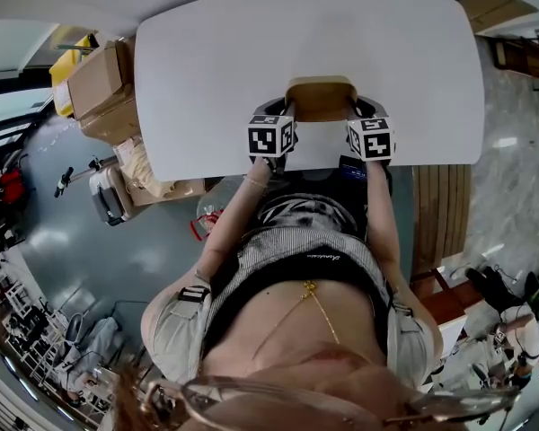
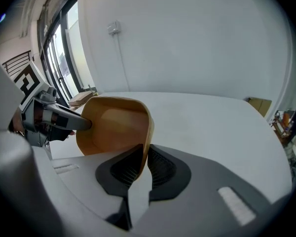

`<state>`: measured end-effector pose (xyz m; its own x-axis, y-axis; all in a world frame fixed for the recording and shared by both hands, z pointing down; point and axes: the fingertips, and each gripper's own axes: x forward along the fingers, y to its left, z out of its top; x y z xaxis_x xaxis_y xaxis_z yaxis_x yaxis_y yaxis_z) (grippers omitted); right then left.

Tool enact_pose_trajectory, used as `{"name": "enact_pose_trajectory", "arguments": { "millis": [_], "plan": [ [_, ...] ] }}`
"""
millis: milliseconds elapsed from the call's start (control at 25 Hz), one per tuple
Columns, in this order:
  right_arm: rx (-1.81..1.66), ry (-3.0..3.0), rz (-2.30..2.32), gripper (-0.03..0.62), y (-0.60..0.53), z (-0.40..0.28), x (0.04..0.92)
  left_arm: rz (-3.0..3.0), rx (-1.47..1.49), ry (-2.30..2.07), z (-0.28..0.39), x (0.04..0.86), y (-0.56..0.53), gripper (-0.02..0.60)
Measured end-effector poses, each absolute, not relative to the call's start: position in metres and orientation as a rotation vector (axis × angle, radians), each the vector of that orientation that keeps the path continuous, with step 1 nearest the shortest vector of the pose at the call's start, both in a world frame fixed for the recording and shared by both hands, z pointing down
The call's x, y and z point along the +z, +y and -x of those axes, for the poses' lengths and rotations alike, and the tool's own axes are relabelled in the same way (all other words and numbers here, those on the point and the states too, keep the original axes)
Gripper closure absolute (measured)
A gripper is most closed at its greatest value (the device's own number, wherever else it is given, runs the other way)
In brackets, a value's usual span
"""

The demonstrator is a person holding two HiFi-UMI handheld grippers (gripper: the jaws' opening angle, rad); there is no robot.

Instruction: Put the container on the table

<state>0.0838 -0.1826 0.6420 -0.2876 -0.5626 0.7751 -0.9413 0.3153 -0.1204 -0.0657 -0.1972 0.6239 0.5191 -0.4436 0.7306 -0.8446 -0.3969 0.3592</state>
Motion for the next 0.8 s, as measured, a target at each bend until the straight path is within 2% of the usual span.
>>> {"name": "enact_pose_trajectory", "arguments": {
  "millis": [800],
  "plan": [
    [0.857,-1.865,-1.223,0.539,-0.189,-0.083,0.694,-1.89,0.766,-0.999,0.066,0.681,-0.197,0.542]
  ]
}}
